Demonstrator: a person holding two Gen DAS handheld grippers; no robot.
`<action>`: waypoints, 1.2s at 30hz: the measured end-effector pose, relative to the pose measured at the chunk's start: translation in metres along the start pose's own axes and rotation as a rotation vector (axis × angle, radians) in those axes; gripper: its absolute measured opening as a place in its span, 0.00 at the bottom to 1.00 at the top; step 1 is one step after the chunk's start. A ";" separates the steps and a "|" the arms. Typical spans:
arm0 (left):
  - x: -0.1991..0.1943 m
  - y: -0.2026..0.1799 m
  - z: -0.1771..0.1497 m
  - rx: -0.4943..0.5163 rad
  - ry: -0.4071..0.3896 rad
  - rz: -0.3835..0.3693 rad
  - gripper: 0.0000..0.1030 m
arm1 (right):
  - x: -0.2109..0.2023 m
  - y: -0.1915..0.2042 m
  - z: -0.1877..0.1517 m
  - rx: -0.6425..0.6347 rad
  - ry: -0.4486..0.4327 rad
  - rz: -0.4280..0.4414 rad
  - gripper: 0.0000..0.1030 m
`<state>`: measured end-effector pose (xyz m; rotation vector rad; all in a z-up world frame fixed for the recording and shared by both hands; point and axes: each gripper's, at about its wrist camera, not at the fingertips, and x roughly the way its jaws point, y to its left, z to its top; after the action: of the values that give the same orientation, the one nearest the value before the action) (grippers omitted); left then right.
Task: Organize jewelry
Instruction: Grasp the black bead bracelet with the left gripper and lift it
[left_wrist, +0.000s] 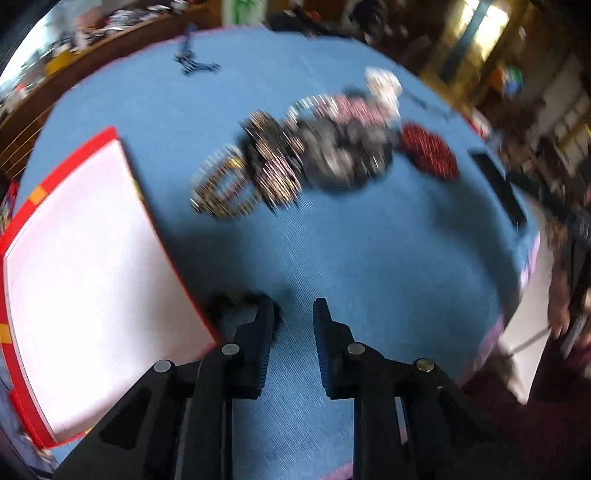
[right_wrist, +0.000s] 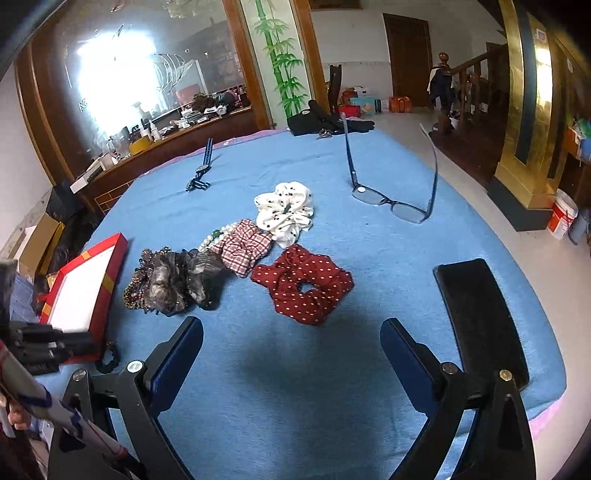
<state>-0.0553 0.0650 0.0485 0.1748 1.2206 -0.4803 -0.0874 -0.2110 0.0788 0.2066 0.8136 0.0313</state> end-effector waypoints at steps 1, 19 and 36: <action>0.004 -0.003 -0.004 0.014 0.015 0.003 0.20 | 0.001 -0.002 0.000 0.007 0.001 0.004 0.96; 0.024 -0.027 -0.002 0.037 0.013 0.107 0.13 | 0.003 -0.021 -0.002 0.049 -0.004 0.010 0.96; 0.038 -0.019 -0.006 0.020 0.014 0.206 0.13 | 0.009 -0.022 -0.001 0.056 0.007 0.005 0.96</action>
<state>-0.0593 0.0401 0.0138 0.3183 1.1965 -0.3123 -0.0825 -0.2318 0.0673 0.2610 0.8220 0.0138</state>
